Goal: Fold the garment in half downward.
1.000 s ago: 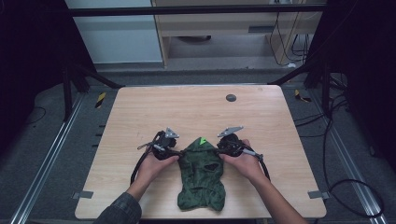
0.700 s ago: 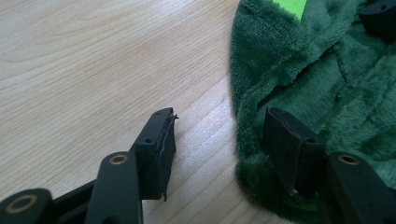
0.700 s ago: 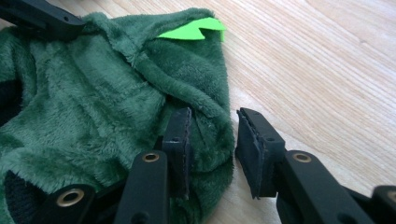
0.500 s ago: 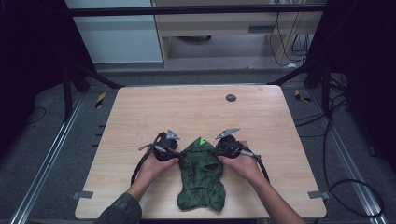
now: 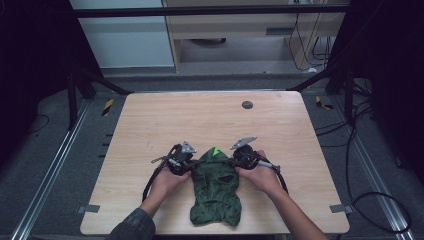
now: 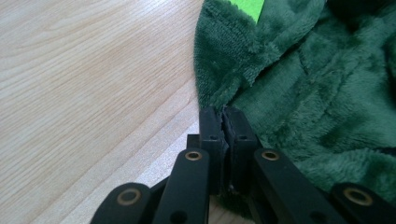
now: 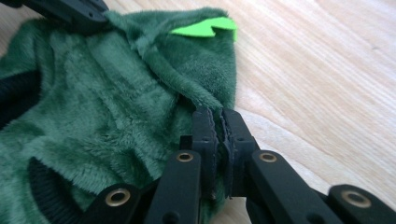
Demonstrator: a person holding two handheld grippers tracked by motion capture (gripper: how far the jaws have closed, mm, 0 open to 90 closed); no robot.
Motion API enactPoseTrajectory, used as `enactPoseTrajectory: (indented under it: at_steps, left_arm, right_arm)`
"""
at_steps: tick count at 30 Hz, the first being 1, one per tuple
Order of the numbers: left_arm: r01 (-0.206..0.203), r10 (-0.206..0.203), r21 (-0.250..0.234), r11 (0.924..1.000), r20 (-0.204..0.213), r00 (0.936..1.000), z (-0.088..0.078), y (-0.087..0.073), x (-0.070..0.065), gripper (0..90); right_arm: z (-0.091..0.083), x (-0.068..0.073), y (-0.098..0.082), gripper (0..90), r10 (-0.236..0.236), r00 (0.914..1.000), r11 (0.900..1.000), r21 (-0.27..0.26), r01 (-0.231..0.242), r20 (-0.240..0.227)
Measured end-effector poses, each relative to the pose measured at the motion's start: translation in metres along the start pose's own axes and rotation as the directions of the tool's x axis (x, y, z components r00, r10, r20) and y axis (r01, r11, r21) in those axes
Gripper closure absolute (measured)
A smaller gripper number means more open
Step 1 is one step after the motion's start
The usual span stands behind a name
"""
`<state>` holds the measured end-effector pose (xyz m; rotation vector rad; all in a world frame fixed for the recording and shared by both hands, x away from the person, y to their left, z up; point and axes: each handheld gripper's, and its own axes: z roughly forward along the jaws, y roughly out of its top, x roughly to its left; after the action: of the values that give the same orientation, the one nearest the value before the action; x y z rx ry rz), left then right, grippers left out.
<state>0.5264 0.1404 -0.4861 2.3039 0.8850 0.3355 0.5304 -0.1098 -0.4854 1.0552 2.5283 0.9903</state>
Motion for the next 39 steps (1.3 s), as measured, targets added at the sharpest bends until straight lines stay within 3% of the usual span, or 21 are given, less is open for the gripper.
enactPoseTrajectory:
  at_steps: [8,39]
  left_arm:
    - [-0.008,0.008,-0.008,0.9999,-0.001,1.0000,-0.007,0.008,0.002,88.2]
    - [-0.037,0.036,-0.034,0.9987,-0.027,0.9990,-0.027,0.041,0.014,88.6]
  right_arm:
    - [-0.012,-0.005,0.004,85.8,0.022,0.9996,0.999,-0.024,-0.022,-0.018]
    - [-0.035,-0.017,0.033,85.4,-0.017,0.9998,0.998,-0.059,0.017,-0.002]
